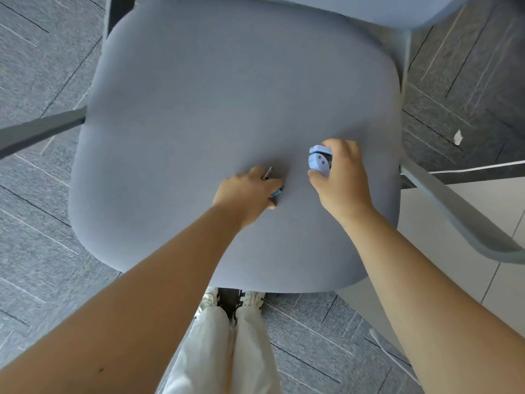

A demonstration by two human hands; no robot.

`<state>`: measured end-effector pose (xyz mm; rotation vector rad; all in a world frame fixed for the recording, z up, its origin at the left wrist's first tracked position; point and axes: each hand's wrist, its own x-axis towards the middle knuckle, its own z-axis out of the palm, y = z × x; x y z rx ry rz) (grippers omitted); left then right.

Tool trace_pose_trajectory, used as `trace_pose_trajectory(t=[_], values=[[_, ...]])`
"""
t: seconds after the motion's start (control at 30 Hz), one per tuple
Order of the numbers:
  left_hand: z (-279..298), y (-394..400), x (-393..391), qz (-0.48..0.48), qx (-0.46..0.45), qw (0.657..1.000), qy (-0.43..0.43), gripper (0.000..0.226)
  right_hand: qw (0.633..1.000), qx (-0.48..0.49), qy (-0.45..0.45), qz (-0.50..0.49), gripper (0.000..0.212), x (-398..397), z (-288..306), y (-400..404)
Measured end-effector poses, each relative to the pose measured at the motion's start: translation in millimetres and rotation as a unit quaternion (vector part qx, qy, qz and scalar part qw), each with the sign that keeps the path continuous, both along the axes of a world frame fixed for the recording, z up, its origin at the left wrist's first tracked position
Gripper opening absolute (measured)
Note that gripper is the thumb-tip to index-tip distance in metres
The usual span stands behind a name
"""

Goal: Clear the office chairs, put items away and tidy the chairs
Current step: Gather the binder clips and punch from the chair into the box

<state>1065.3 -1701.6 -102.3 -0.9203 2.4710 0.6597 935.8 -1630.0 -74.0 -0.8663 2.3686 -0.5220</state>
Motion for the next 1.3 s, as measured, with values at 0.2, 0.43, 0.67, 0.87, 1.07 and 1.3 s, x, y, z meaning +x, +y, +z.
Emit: trace_pose_trajectory(t=[0.2, 0.43, 0.67, 0.87, 1.07, 1.3], values=[[4.9, 3.0, 7.1, 0.022, -0.042, 0.999, 0.008, 0.028, 1.0, 0.0, -0.012, -0.018, 0.036, 2.0, 4.7, 13.0], [74.9, -25.2, 11.7, 0.117, -0.028, 0.989, 0.084, 0.017, 0.999, -0.038, 0.004, -0.025, 0.036, 8.5, 67.1, 7.1], [214.5, -38.7, -9.4, 0.065, -0.023, 0.976, 0.206, 0.003, 0.991, -0.098, 0.065, -0.064, 0.038, 18.8, 190.6, 15.1], [334.4, 1.6, -42.6, -0.047, -0.017, 0.951, 0.306, 0.016, 0.977, -0.114, 0.116, -0.14, 0.037, 13.9, 310.6, 82.6], [418.5, 86.6, -92.2, -0.2, -0.005, 0.916, 0.349, 0.016, 0.949, -0.114, 0.172, -0.237, 0.036, -1.4, 389.1, 192.6], [460.5, 247.2, -135.9, -0.366, 0.035, 0.853, 0.371, 0.018, 0.903, -0.105, 0.193, -0.368, 0.021, -2.3, 426.5, 367.3]])
